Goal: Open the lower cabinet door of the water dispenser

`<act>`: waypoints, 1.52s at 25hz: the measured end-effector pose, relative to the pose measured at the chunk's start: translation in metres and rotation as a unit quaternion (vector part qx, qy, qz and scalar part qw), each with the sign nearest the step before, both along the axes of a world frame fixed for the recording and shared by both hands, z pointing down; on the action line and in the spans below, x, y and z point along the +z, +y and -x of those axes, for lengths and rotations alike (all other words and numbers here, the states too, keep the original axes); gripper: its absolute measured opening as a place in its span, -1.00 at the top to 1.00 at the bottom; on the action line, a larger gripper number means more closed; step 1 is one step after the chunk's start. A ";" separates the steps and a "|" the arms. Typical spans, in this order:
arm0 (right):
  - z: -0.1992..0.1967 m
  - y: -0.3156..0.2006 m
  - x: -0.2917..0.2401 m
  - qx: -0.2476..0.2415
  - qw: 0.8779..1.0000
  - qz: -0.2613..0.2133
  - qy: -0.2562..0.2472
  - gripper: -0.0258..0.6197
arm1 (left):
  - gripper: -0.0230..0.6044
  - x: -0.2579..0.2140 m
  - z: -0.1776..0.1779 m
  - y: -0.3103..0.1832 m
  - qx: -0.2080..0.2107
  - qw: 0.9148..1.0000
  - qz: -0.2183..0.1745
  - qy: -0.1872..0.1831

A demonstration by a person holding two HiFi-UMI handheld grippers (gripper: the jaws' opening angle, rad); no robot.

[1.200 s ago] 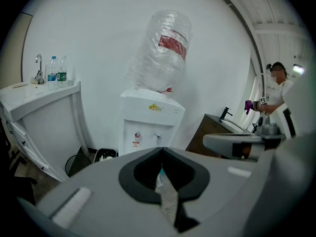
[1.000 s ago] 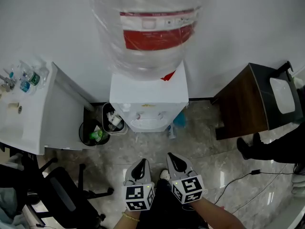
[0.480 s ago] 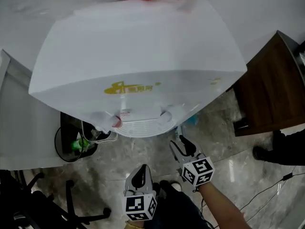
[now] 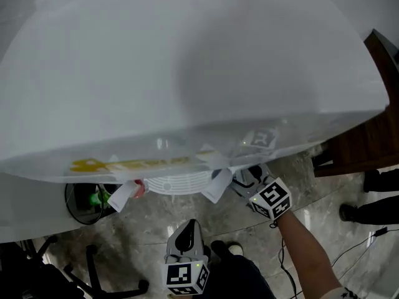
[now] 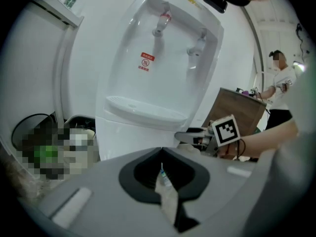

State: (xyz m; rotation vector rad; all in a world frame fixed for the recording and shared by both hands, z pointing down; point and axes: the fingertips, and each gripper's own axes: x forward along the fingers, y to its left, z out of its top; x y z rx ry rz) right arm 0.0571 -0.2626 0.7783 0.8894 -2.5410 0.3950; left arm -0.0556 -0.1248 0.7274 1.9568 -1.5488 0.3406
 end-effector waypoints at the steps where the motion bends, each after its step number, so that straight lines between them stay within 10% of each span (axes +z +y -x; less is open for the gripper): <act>1: -0.001 0.001 -0.001 -0.002 1.000 0.001 0.001 0.04 | 0.91 -0.001 0.000 0.001 -0.003 1.000 -0.001 0.001; 15: 0.014 0.146 -0.010 0.030 0.997 0.069 -0.003 0.37 | 0.91 -0.014 0.010 0.049 -0.019 1.000 0.007 0.004; 24: 0.133 0.274 -0.009 -0.065 0.981 0.180 -0.018 0.52 | 0.91 -0.052 0.070 0.123 -0.073 0.997 0.030 -0.010; 38: 0.260 0.301 -0.013 -0.151 0.964 0.214 -0.049 0.60 | 0.91 -0.075 0.126 0.140 -0.133 0.991 0.023 -0.027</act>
